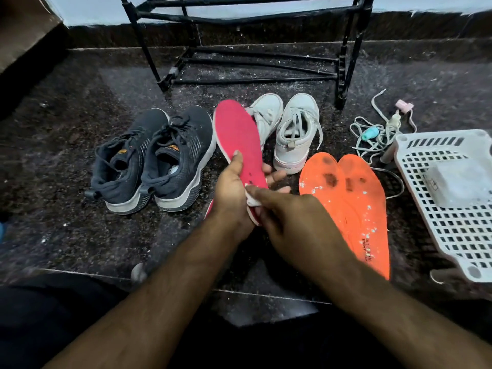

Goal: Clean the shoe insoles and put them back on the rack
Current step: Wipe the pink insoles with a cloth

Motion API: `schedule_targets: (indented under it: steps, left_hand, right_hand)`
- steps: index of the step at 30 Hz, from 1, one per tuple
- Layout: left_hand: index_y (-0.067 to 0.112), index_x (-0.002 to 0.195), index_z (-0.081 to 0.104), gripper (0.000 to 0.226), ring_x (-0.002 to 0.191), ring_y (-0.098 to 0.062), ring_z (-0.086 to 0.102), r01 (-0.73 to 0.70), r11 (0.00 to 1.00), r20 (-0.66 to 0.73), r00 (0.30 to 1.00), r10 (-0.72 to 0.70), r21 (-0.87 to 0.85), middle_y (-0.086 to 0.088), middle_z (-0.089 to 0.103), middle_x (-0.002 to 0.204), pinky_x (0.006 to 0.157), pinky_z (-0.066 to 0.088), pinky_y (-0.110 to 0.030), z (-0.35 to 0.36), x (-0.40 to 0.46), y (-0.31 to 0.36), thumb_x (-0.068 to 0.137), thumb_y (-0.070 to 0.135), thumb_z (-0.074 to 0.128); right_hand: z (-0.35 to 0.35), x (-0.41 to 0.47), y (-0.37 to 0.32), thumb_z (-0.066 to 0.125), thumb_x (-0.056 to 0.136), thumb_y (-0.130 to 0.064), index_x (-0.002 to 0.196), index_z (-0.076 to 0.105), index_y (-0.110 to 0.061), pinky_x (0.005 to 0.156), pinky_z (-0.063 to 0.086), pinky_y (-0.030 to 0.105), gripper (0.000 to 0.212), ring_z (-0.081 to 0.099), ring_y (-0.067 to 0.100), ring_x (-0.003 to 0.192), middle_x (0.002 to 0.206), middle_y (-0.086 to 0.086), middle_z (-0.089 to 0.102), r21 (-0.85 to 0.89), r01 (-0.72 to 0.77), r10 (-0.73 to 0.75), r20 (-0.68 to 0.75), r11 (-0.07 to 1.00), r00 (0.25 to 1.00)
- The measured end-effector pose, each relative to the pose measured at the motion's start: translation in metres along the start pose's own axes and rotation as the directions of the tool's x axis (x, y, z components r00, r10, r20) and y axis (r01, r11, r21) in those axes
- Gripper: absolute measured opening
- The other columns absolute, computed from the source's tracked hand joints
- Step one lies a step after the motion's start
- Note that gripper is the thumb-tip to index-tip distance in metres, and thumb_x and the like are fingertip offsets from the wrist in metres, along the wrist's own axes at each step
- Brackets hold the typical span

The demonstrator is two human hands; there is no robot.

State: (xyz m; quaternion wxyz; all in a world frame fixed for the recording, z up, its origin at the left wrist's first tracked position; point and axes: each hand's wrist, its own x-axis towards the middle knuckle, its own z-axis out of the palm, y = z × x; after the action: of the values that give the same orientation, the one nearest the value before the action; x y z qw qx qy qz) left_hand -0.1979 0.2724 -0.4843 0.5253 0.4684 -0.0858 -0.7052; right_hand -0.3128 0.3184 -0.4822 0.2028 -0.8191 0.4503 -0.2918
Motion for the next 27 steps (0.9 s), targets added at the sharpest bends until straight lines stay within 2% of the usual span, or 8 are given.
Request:
schedule_targets:
  steps: [3, 6, 10, 14, 17, 21, 23, 27]
  left_hand:
    - [0.005, 0.093, 0.056, 0.055, 0.072, -0.025, 0.071, -0.1, 0.994, -0.05, 0.994, 0.097, -0.049, -0.008, 0.059, 0.076, 0.066, 0.06, -0.049, -0.006, 0.004, 0.006, 0.105, 0.054, 0.032]
    - [0.004, 0.086, 0.054, 0.061, 0.062, -0.025, 0.071, -0.046, 0.999, 0.008, 0.999, 0.046, -0.008, -0.011, 0.067, 0.069, 0.068, 0.058, -0.045, 0.002, -0.001, 0.005, 0.103, 0.058, 0.03]
    - [0.003, 0.077, 0.05, 0.065, 0.049, -0.025, 0.067, 0.067, 0.997, 0.07, 0.995, -0.069, 0.03, -0.018, 0.065, 0.057, 0.053, 0.056, -0.028, 0.008, -0.005, -0.001, 0.101, 0.06, 0.032]
    - [0.004, 0.077, 0.053, 0.066, 0.061, -0.026, 0.068, 0.028, 0.996, 0.089, 0.995, -0.035, 0.081, -0.015, 0.066, 0.06, 0.072, 0.052, -0.033, 0.005, -0.002, -0.002, 0.1, 0.062, 0.032]
    - [0.005, 0.08, 0.058, 0.063, 0.067, -0.025, 0.063, 0.052, 0.992, 0.105, 0.992, -0.064, 0.117, -0.011, 0.063, 0.065, 0.069, 0.051, -0.03, 0.002, 0.001, -0.01, 0.101, 0.059, 0.036]
    - [0.008, 0.114, 0.063, 0.052, 0.073, -0.023, 0.067, 0.016, 0.97, 0.156, 0.986, -0.055, 0.243, -0.013, 0.07, 0.088, 0.071, 0.056, -0.032, 0.0, 0.007, -0.034, 0.096, 0.056, 0.052]
    - [0.011, 0.11, 0.063, 0.047, 0.075, -0.022, 0.069, 0.038, 0.968, 0.162, 0.983, -0.081, 0.248, -0.013, 0.071, 0.086, 0.069, 0.057, -0.034, 0.0, 0.008, -0.042, 0.098, 0.054, 0.05]
    - [0.015, 0.113, 0.066, 0.048, 0.1, -0.029, 0.064, 0.026, 0.982, 0.203, 0.977, -0.065, 0.188, -0.016, 0.067, 0.106, 0.09, 0.052, -0.043, 0.0, 0.01, -0.04, 0.095, 0.056, 0.051]
  right_hand:
    - [0.001, -0.009, -0.008, 0.042, 0.087, -0.02, 0.129, 0.06, -0.025, 0.058, 0.053, 0.038, 0.046, 0.068, 0.028, 0.077, 0.094, 0.006, 0.075, 0.003, 0.058, -0.058, 0.017, 0.998, 0.998]
    - [-0.008, -0.008, -0.004, 0.047, 0.082, -0.014, 0.123, 0.06, -0.025, 0.053, 0.051, 0.037, 0.045, 0.066, 0.03, 0.071, 0.085, 0.008, 0.071, -0.09, 0.089, -0.087, 0.018, 0.992, 0.996]
    - [-0.024, 0.0, 0.009, 0.065, 0.072, -0.009, 0.103, 0.07, -0.025, 0.069, 0.045, 0.023, 0.035, 0.058, 0.016, 0.075, 0.085, 0.001, 0.062, -0.057, 0.073, -0.074, -0.014, 0.996, 0.997]
    - [-0.021, -0.003, 0.007, 0.058, 0.082, -0.018, 0.102, 0.071, -0.021, 0.067, 0.055, 0.041, 0.024, 0.065, 0.025, 0.083, 0.09, 0.002, 0.064, -0.022, 0.087, -0.086, 0.025, 0.996, 0.996]
    - [-0.022, 0.0, 0.015, 0.068, 0.075, -0.014, 0.097, 0.073, -0.021, 0.063, 0.053, 0.038, 0.024, 0.064, 0.024, 0.078, 0.087, 0.001, 0.061, -0.061, 0.074, -0.07, 0.06, 0.995, 0.996]
    - [-0.03, 0.01, 0.031, 0.07, 0.073, -0.018, 0.083, 0.072, -0.02, 0.052, 0.044, 0.033, 0.01, 0.06, 0.025, 0.065, 0.072, 0.0, 0.053, -0.222, 0.052, -0.044, 0.04, 0.974, 0.998]
    - [-0.032, 0.014, 0.038, 0.069, 0.076, -0.018, 0.082, 0.069, -0.018, 0.052, 0.044, 0.035, 0.006, 0.059, 0.026, 0.066, 0.072, 0.001, 0.051, -0.237, 0.016, -0.019, -0.008, 0.971, 1.0]
    - [-0.03, 0.015, 0.035, 0.067, 0.081, -0.016, 0.096, 0.063, -0.017, 0.063, 0.048, 0.044, 0.015, 0.059, 0.028, 0.079, 0.085, 0.002, 0.057, -0.241, -0.057, 0.034, -0.096, 0.969, 0.995]
